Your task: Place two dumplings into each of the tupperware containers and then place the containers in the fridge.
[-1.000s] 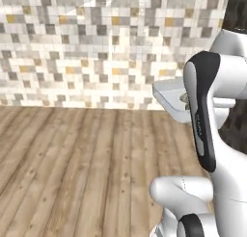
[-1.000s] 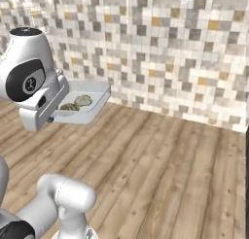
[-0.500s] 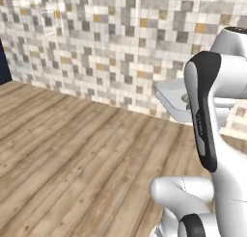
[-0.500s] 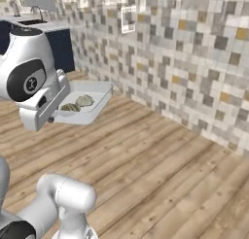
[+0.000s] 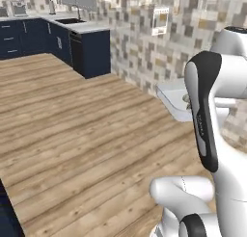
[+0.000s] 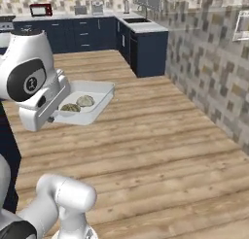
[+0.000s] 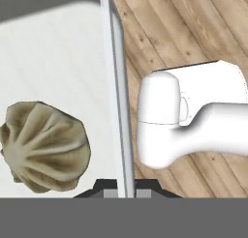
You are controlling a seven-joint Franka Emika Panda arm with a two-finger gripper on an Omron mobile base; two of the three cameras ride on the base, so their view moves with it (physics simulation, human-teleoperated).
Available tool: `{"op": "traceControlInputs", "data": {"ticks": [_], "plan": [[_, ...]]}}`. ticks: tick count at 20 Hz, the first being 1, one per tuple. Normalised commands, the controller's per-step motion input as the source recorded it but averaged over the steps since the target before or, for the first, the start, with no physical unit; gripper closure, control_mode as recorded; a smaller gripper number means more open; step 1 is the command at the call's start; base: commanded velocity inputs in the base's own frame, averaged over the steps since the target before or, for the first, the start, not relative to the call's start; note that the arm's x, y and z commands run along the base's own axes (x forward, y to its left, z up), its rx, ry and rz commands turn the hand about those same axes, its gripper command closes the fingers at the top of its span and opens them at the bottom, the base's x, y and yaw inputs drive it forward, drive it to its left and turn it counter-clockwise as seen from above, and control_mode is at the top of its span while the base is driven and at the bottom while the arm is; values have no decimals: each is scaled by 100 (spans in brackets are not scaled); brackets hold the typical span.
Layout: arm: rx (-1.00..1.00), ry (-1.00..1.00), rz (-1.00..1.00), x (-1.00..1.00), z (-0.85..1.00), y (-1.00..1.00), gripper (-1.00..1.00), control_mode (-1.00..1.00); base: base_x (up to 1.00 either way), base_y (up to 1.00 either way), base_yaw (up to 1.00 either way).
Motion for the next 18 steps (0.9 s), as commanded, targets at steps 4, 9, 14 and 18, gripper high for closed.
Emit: {"op": "traceControlInputs", "data": {"ticks": [4, 9, 14, 18], "plan": [[0, 0, 0, 0, 0, 0, 100, 100, 100, -51, 48], [0, 0, 0, 0, 0, 0, 100, 100, 91, -54, 7], [0, 0, 0, 0, 0, 0, 100, 100, 100, -21, 0], [0, 0, 0, 0, 0, 0, 100, 100, 100, -19, 20]]}}
